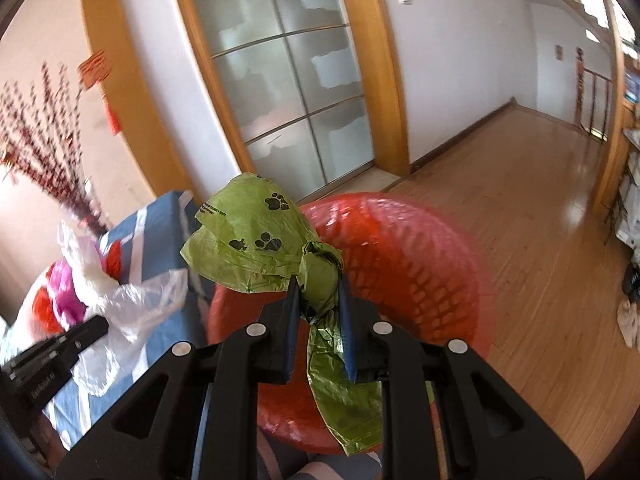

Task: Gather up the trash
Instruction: 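Carry both bags to the wastebasket and open both grippers to drop them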

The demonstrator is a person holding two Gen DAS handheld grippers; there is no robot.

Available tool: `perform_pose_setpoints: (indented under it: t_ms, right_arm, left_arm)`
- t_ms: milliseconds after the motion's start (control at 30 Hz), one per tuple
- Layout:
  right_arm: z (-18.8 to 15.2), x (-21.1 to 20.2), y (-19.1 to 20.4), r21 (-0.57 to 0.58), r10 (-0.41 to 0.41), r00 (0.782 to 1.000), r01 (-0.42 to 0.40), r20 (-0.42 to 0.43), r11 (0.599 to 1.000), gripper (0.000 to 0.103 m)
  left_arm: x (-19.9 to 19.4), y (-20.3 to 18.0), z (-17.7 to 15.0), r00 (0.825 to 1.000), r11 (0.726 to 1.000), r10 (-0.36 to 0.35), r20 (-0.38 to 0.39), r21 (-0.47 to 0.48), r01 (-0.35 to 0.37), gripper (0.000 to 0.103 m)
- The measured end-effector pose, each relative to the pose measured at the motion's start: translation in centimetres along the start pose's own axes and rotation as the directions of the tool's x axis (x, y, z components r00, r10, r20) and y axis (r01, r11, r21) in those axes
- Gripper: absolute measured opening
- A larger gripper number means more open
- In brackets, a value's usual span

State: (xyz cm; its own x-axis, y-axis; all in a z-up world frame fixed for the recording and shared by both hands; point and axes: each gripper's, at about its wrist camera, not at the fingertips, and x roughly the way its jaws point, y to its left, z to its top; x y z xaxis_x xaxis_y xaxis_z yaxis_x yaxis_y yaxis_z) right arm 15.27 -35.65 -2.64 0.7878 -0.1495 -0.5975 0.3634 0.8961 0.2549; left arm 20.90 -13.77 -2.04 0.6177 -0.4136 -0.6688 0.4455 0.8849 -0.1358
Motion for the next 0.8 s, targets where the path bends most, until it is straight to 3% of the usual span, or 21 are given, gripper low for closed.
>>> perform_pose_setpoints:
  t_ms: [333,800]
  right_arm:
    - [0.7,-0.4,-2.6,0.114,-0.042,0.998,0.037,0.046,0.993,0.019]
    - [0.9,0.8,-3.5,0.135,-0.087,0.995,0.079,0.053,0.988,0.019]
  left_arm:
    - [3.1,-3.7,0.7,0.998,0.998,-0.056,-0.031,0.036,0.057,0.01]
    - [6.8,-6.7,1.1,0.991,0.991,-0.098,-0.086,0.081,0.105,0.01]
